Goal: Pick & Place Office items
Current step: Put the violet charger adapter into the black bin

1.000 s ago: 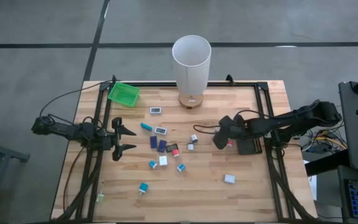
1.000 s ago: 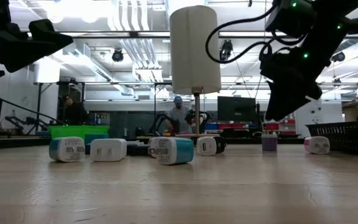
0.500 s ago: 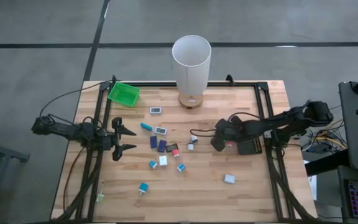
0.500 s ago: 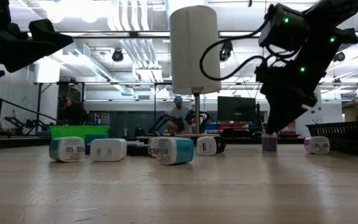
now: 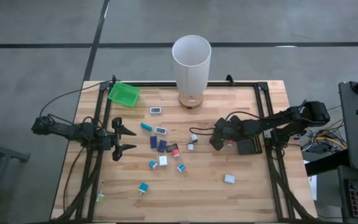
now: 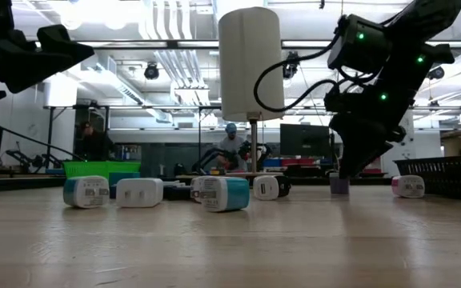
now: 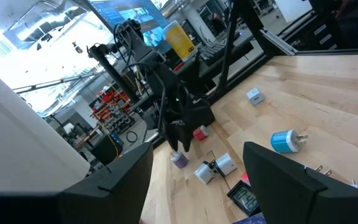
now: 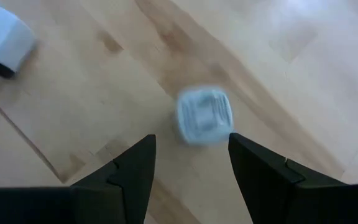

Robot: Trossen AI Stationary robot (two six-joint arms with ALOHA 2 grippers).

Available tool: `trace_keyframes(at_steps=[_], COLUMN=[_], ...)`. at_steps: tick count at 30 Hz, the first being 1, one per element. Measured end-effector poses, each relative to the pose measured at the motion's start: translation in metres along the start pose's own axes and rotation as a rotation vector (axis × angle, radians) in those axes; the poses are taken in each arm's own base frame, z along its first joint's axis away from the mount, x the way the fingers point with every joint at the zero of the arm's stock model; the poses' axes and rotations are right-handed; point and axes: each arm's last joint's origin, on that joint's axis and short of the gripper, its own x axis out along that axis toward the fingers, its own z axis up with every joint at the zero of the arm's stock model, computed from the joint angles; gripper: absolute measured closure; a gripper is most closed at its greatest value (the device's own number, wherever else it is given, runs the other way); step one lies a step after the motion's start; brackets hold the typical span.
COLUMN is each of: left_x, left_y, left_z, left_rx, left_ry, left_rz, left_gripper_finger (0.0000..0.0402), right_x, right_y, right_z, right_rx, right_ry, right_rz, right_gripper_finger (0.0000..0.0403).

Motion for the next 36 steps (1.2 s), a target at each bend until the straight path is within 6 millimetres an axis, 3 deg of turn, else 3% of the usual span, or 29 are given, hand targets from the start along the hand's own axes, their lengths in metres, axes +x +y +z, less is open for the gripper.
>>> trace_keyframes(at_steps=[15,29,36], left_x=[0.0,0.0,0.0], left_y=[0.0,0.0,0.0], left_z=[0.0,0.0,0.0], left_rx=[0.0,0.0,0.0], left_ry=[0.0,0.0,0.0], left_rz=[0.0,0.0,0.0], left_gripper_finger=[0.0145,0.0145,0.0145], right_x=[0.001,0.021,0.027], right_y=[-0.005,-0.007,-0.005], right_z=[0.006,0.008,0.007], right_rx=[0.036,0.041,0.04], right_ry=[-0.041,-0.024,-0.02], right_rz=[-0.013,0.005,0.002], right_gripper_finger=[0.0204,0.0204,0.0225])
